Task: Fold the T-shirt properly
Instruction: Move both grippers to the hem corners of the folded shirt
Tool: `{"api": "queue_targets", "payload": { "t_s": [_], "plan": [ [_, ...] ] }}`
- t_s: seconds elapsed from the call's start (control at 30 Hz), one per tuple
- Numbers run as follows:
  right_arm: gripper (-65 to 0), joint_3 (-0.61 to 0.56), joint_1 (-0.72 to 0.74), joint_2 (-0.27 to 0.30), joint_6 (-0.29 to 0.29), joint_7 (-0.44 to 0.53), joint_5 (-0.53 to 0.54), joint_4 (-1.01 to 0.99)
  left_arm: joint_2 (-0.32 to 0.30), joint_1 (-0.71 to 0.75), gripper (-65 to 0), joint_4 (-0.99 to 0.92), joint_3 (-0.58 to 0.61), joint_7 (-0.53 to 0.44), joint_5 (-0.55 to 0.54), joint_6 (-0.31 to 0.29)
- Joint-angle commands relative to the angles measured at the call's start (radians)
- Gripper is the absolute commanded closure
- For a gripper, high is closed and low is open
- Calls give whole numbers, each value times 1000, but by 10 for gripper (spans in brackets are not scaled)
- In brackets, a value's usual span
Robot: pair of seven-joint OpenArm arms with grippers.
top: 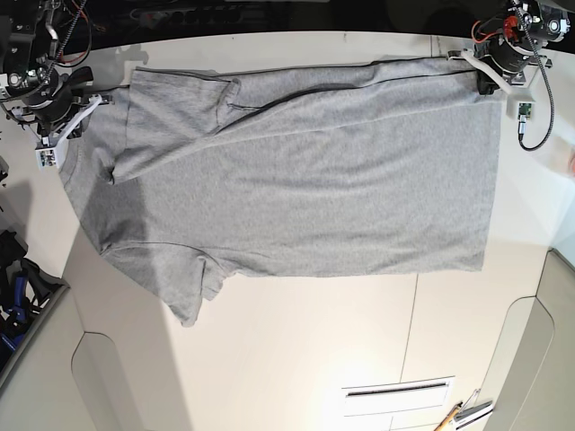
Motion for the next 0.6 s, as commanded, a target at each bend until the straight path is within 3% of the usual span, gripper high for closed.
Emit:
{"api": "queue_targets", "payload": {
  "t_s": [0.0, 0.57],
  "plan": [
    [0, 8, -1, 16, 0, 3, 3, 18, -6, 14, 0, 23, -3, 12, 0, -8],
    [0, 8, -29, 16, 0, -24, 3, 38, -6, 13, 0, 47, -5, 10, 34, -7]
  ]
}}
